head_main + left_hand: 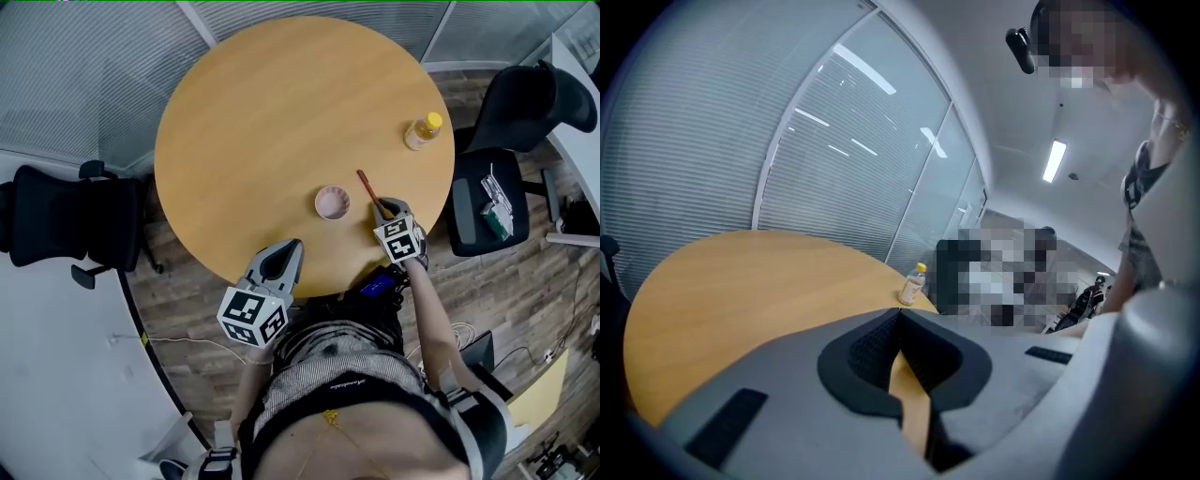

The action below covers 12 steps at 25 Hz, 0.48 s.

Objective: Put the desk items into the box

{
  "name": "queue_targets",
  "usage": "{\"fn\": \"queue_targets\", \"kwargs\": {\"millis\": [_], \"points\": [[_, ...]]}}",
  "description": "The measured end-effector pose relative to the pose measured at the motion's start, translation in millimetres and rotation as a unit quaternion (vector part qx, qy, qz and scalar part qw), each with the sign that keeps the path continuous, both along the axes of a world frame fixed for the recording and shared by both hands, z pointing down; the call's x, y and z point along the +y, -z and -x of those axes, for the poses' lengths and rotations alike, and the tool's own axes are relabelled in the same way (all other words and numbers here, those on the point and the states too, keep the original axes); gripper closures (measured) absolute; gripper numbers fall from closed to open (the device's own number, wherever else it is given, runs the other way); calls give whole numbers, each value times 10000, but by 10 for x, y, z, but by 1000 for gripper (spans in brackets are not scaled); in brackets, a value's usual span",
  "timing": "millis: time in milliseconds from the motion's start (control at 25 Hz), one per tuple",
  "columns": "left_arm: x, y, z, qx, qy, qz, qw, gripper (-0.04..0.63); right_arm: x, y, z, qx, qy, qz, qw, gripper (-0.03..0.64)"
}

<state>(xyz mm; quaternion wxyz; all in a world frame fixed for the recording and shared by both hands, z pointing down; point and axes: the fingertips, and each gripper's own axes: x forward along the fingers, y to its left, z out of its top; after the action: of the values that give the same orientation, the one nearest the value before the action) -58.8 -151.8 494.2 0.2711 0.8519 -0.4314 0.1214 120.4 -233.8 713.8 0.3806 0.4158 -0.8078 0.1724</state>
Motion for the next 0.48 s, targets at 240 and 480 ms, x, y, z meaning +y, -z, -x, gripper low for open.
{"fn": "queue_targets", "kwargs": {"millis": [240,480], "points": [[7,-48,-9,10,-1,15,10000,577,11,-211,-49,116,-33,216,9997,518],[16,-42,45,25,47,-1,10000,577,20,-247,-52,-153,-268,282,9991,523]]}}
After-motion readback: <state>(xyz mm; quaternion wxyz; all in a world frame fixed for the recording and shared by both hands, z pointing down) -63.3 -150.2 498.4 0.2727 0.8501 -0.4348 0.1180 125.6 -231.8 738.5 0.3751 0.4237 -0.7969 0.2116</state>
